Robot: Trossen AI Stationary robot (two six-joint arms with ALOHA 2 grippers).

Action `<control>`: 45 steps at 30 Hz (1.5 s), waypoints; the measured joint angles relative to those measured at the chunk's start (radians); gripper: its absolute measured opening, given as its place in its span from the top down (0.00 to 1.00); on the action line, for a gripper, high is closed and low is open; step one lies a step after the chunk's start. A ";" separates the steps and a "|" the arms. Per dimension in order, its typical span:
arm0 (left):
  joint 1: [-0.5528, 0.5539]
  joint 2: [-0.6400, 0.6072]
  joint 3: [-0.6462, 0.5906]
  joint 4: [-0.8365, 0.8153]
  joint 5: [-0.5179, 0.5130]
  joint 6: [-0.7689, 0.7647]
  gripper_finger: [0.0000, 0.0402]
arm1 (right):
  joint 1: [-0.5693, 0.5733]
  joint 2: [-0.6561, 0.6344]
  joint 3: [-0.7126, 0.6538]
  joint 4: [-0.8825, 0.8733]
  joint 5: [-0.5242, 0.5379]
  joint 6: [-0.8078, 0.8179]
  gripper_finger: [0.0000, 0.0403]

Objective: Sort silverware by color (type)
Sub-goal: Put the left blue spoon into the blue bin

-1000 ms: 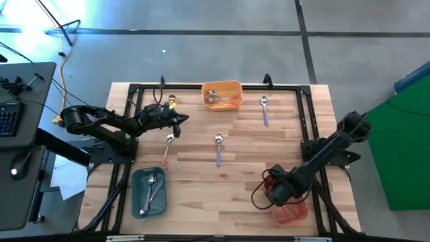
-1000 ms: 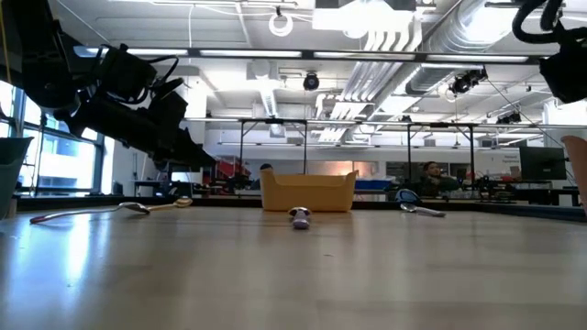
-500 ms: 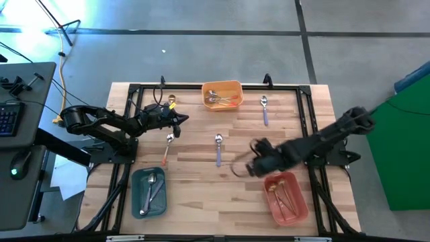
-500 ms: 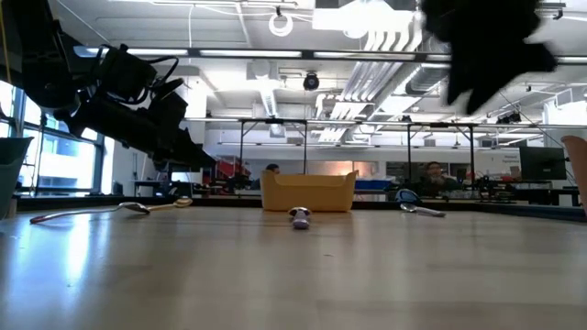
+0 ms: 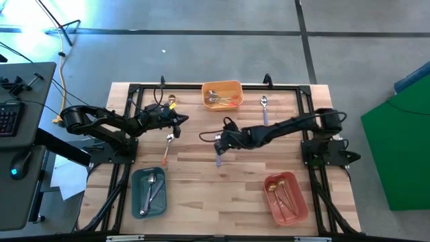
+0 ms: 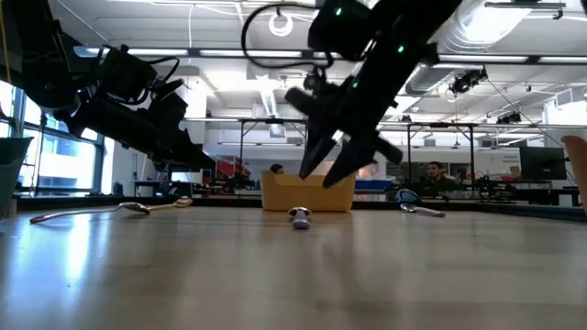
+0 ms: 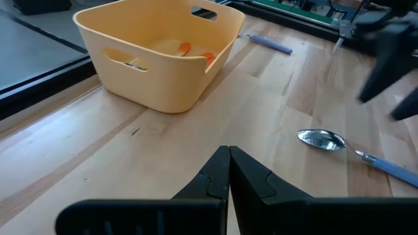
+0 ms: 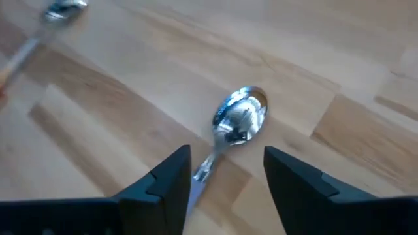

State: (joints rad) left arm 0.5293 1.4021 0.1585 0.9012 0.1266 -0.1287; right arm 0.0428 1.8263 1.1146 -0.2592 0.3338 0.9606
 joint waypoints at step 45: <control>-0.009 0.000 0.000 0.020 0.101 -0.201 1.00 | -0.133 0.041 -0.094 0.420 -0.179 -0.573 1.00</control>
State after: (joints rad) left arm 0.5202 1.4021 0.1588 0.9217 0.2272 -0.3301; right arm -0.0906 1.8674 1.0210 0.1609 0.1552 0.3880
